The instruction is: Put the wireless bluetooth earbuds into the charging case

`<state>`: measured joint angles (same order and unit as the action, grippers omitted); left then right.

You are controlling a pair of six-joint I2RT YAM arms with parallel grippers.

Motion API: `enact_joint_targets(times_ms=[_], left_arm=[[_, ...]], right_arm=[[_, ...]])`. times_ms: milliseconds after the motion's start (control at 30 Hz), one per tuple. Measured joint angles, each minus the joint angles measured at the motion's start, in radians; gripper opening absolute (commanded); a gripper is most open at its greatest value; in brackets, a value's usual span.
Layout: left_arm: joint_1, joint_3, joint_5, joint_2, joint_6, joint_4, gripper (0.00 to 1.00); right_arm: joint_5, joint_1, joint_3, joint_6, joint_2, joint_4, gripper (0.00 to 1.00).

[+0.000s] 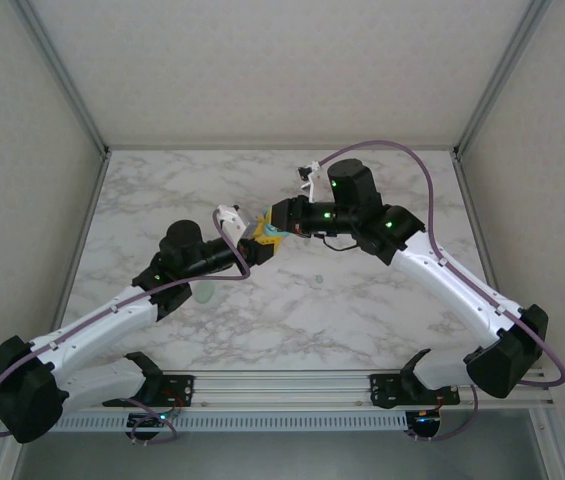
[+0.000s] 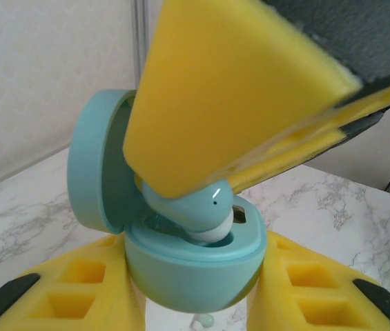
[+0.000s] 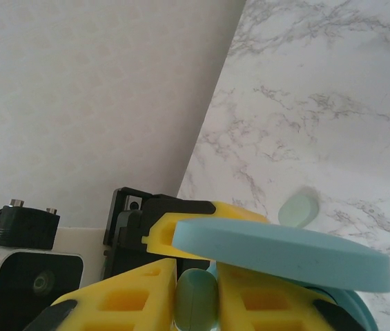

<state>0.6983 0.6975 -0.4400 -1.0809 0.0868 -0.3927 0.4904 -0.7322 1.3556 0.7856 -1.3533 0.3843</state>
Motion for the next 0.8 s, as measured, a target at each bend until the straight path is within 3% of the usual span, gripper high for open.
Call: enact_joint_targets(times_ms=[800], left_arm=[[0.002, 0.000, 0.004, 0.000, -0.005, 0.000, 0.19]], right_arm=[[-0.074, -0.028, 0.014, -0.013, 0.006, 0.045, 0.31]])
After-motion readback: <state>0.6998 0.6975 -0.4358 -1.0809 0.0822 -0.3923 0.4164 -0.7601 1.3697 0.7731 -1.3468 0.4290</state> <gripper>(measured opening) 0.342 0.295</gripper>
